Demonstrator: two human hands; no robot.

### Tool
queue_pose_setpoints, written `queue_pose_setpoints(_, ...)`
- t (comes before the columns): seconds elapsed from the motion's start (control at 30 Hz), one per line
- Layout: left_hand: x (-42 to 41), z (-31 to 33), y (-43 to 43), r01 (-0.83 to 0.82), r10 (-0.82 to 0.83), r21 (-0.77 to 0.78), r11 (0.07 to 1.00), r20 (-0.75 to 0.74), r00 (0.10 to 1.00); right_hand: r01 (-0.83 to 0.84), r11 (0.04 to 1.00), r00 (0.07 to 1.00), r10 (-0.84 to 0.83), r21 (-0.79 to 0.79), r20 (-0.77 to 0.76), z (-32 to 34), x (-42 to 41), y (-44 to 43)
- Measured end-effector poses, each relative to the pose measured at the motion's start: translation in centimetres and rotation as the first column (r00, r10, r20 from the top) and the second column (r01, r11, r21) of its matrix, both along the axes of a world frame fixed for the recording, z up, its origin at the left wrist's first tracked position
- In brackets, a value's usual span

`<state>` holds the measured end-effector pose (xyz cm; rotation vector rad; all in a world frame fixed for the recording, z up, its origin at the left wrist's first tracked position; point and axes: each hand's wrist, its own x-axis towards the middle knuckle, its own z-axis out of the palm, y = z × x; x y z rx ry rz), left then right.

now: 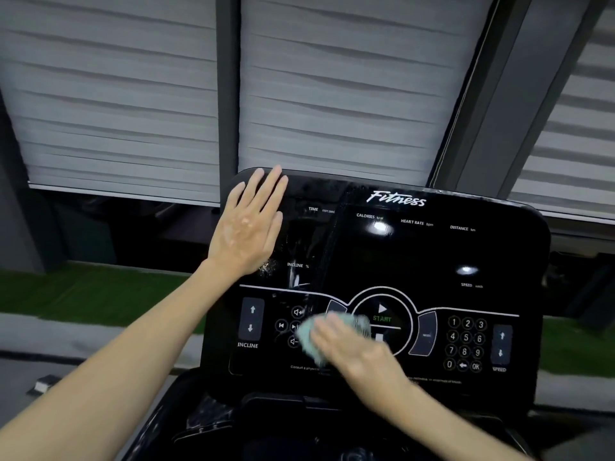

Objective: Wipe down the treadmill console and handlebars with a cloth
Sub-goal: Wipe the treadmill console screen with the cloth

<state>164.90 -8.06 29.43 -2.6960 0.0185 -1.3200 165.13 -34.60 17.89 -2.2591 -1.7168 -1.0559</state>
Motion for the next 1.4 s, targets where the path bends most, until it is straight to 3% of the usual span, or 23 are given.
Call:
queue_pose_setpoints(0.13,0.0,-0.1,0.0,0.004,-0.004,-0.004,1.0,0.008,1.0,-0.088,0.981,0.994,0.074,-0.173,-0.085,-3.8,-1.5,-1.3)
queue_pose_setpoints(0.23,0.0,-0.1,0.0,0.001,-0.001,-0.003,1.0,0.006,1.0,-0.131,0.973,0.991,0.129,-0.189,-0.022,-2.2,-0.7,-1.0)
queue_pose_setpoints(0.33,0.1,-0.2,0.0,-0.008,0.008,0.006,1.0,0.004,1.0,-0.089,0.994,0.993,0.093,-0.067,0.068,2.4,1.5,0.3)
queue_pose_setpoints(0.47,0.1,-0.1,0.0,-0.003,0.003,-0.004,1.0,-0.003,1.0,0.101,0.985,0.982,-0.121,0.143,0.143,11.3,5.0,3.1)
queue_pose_setpoints(0.6,0.0,-0.1,0.0,0.0,0.0,-0.009,1.0,0.002,1.0,0.16,0.963,0.972,-0.192,0.216,0.136,16.7,7.1,5.5)
queue_pose_setpoints(0.8,0.1,-0.2,0.0,-0.006,0.006,-0.005,1.0,-0.001,1.0,0.104,0.971,0.992,-0.118,0.214,0.051,11.4,4.3,5.8)
queue_pose_setpoints(0.97,0.0,-0.2,0.0,-0.006,0.006,-0.004,1.0,0.007,1.0,-0.071,0.996,0.994,0.067,-0.055,-0.083,0.1,-1.1,3.4)
queue_pose_setpoints(1.07,0.0,-0.3,0.0,-0.009,0.009,-0.001,1.0,0.006,1.0,-0.116,0.98,0.989,0.098,-0.164,-0.113,-3.5,-2.6,2.3)
queue_pose_setpoints(1.2,0.0,-0.2,0.1,-0.006,0.006,-0.001,1.0,0.003,1.0,-0.167,0.97,0.986,0.164,-0.178,-0.031,-1.5,-1.7,2.5)
queue_pose_setpoints(1.27,0.1,-0.2,0.1,-0.005,0.005,0.0,1.0,0.003,1.0,-0.177,0.978,0.984,0.179,-0.107,0.009,1.1,-0.3,3.1)
queue_pose_setpoints(1.4,0.1,-0.2,0.1,-0.003,0.003,-0.005,1.0,-0.001,1.0,0.032,0.995,0.993,-0.042,0.096,0.109,9.4,3.5,5.6)
